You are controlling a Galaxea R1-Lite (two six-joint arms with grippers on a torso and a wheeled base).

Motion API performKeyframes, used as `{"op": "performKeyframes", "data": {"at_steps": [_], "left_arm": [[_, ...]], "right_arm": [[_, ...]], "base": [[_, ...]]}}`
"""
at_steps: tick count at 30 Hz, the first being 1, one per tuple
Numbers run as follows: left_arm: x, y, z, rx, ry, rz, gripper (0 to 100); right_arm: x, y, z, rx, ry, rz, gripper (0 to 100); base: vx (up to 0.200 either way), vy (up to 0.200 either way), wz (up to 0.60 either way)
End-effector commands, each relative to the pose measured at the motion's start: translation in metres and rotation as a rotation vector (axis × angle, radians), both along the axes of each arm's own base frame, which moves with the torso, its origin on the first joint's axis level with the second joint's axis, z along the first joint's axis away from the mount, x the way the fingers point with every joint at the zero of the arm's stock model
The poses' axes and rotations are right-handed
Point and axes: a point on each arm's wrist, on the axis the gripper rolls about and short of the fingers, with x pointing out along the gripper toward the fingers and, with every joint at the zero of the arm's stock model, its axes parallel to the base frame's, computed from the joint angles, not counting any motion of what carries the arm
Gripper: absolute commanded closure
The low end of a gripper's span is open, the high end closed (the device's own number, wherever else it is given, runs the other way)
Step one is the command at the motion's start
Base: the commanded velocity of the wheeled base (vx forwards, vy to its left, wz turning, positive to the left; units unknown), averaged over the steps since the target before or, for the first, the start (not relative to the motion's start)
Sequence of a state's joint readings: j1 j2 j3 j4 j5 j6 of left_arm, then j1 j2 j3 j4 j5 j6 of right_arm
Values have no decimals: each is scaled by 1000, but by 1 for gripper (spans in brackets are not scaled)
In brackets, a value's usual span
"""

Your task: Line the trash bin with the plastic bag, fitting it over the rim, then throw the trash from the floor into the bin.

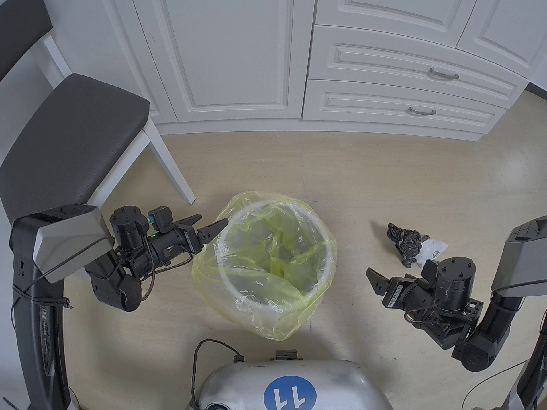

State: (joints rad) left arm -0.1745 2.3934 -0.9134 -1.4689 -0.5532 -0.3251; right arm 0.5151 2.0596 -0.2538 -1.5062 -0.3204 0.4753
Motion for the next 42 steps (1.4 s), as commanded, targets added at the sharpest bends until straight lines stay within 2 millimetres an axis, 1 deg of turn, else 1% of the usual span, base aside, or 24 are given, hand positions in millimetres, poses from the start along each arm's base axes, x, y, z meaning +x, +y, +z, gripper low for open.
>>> {"op": "performKeyframes", "data": {"at_steps": [1, 4, 9, 10, 14, 19, 22, 23, 27, 28, 29, 31, 34, 37, 39, 42], "left_arm": [[14, 6, -17, -30, 36, 30, 0], [16, 12, -14, -73, 68, 46, 0], [21, 14, -20, -74, 109, 55, 0], [24, 16, -29, -71, 140, 63, 0], [27, 16, -40, -67, 161, 69, 0], [31, 17, -46, -67, 164, 76, 0], [34, 22, -49, -68, 161, 99, 0], [35, 22, -48, -68, 160, 99, 0], [32, 26, -31, -75, 121, 110, 0], [31, 26, -20, -77, 106, 109, 0], [29, 27, -16, -78, 100, 110, 0], [27, 29, -9, -81, 85, 116, 0], [24, 28, 0, -84, 71, 109, 0], [20, 20, 0, -83, 76, 89, 0], [18, 10, -3, -83, 88, 67, 0], [17, 2, -8, -92, 80, 49, 0]], "right_arm": [[1, 0, -1, -1, 2, -1, 0], [1, 0, -1, -2, 1, -3, 0], [1, 0, -1, -2, 0, -4, 0], [2, 0, -1, -4, 1, -7, 0], [2, -1, -3, -7, 7, -10, 0], [3, 0, -8, -13, 20, -10, 0], [4, 0, -10, -15, 24, -10, 0], [4, 0, -11, -16, 26, -10, 0], [4, 0, -9, -11, 16, -12, 0], [3, -1, -8, -10, 12, -12, 0], [3, -1, -9, -10, 12, -12, 0], [3, -1, -9, -11, 13, -12, 0], [2, 0, -9, -11, 13, -8, 0], [3, 0, -9, -9, 14, -9, 0], [3, 0, -10, -11, 15, -8, 0], [3, 0, -10, -11, 16, -9, 0]], "base": [[0, 0, 0], [0, 0, 0], [0, 0, 0], [0, 0, 0], [0, 0, 0], [0, 0, 0], [0, 0, 0], [0, 0, 0], [0, 0, 0], [0, 0, 0], [0, 0, 0], [0, 0, 0], [0, 0, 0], [0, 0, 0], [0, 0, 0], [0, 0, 0]]}}
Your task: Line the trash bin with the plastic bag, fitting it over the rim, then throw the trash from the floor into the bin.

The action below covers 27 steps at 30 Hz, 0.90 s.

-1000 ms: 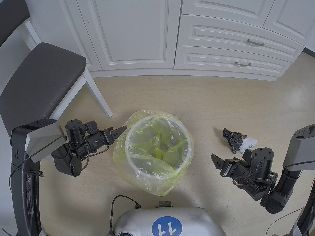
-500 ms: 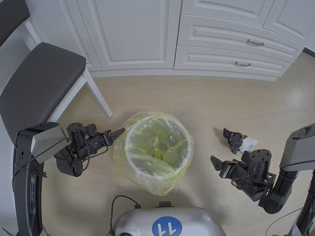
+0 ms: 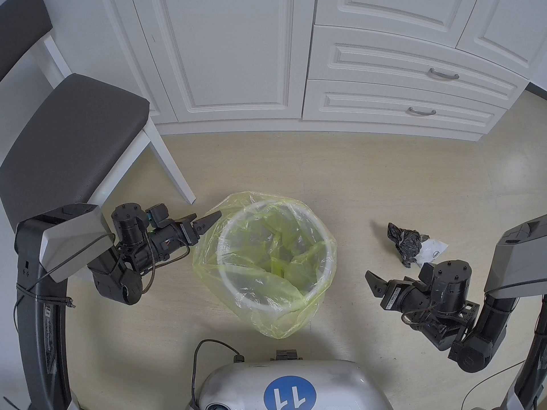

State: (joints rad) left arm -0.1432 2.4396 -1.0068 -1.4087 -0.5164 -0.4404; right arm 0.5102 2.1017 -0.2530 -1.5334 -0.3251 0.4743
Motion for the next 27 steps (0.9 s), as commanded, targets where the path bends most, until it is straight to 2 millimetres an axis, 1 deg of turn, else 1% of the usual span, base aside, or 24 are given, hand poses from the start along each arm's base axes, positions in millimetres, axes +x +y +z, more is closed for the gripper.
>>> {"op": "performKeyframes", "data": {"at_steps": [1, 6, 9, 10, 14, 17, 21, 22, 27], "left_arm": [[-2, -10, -2, -13, -13, -23, 0], [-2, -12, -4, -38, -30, -28, 0], [0, -12, -11, -36, -8, -27, 0], [2, -12, -20, -34, 6, -26, 0], [12, -7, -37, -35, 32, -8, 0], [16, 1, -41, -56, 59, 13, 0], [18, 2, -46, -70, 95, 19, 0], [19, 2, -51, -68, 113, 20, 0], [21, 2, -61, -62, 145, 21, 0]], "right_arm": [[1, 0, -2, -3, 5, 1, 0], [1, 1, -2, -2, 6, 2, 0], [1, 1, -4, -5, 11, 0, 0], [1, 1, -4, -5, 13, 2, 0], [1, 1, -6, -9, 18, 0, 0], [1, 1, -7, -11, 22, 2, 0], [1, 0, -11, -17, 35, 0, 0], [1, 0, -12, -20, 39, 0, 0], [1, 0, -12, -20, 39, 0, 0]], "base": [[0, 0, 0], [0, 0, 0], [0, 0, 0], [0, 0, 0], [0, 0, 0], [0, 0, 0], [0, 0, 0], [0, 0, 0], [0, 0, 0]]}}
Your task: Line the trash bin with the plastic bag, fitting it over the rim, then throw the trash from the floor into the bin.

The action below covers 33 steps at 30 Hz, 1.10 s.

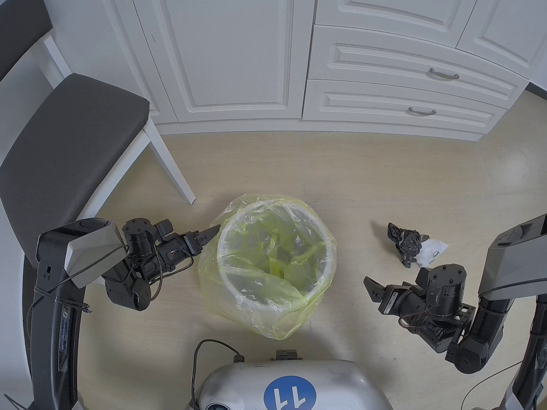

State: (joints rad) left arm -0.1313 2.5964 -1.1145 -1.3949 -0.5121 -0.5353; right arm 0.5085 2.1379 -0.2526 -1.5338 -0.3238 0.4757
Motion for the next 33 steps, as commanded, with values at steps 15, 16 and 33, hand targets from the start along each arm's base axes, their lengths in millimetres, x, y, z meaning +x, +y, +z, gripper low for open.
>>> {"op": "performKeyframes", "data": {"at_steps": [15, 16, 33], "left_arm": [[6, 1, -15, 29, 122, 16, 0], [6, 1, -15, 29, 122, 16, 0], [-21, 27, 60, 80, -8, 45, 0]], "right_arm": [[0, 1, -8, -15, 27, 3, 0], [0, 1, -8, -15, 27, 3, 0], [-4, 1, -4, -17, 7, 16, 0]], "base": [[0, 0, 0], [0, 0, 0], [0, 0, 0]]}}
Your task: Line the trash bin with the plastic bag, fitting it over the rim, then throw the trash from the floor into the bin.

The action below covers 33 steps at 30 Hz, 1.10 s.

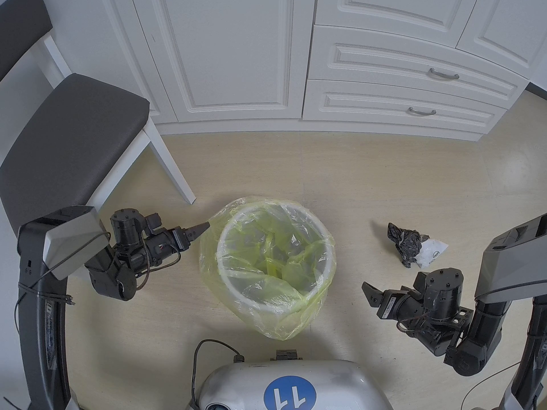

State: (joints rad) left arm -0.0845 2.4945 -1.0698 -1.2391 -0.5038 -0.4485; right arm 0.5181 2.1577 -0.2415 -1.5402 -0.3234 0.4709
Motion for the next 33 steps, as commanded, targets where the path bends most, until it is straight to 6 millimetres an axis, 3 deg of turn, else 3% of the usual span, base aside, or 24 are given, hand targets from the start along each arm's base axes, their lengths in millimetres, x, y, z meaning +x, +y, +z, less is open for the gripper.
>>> {"op": "performKeyframes", "data": {"at_steps": [1, 8, 20, 33], "left_arm": [[-18, 5, 43, 3, -58, -4, 0], [-30, 5, 37, 9, -26, -76, 0], [-51, 37, -14, 107, -40, -323, 0], [-53, 8, -42, 132, -25, -412, 0]], "right_arm": [[-2, -1, 2, -6, -20, 7, 0], [-8, -4, -1, -43, 4, 16, 0], [-8, -5, -3, -51, 10, 19, 0], [-8, -4, -6, -58, 22, 20, 0]], "base": [[0, 0, 0], [0, 0, 0], [0, 0, 0], [0, 0, 0]]}}
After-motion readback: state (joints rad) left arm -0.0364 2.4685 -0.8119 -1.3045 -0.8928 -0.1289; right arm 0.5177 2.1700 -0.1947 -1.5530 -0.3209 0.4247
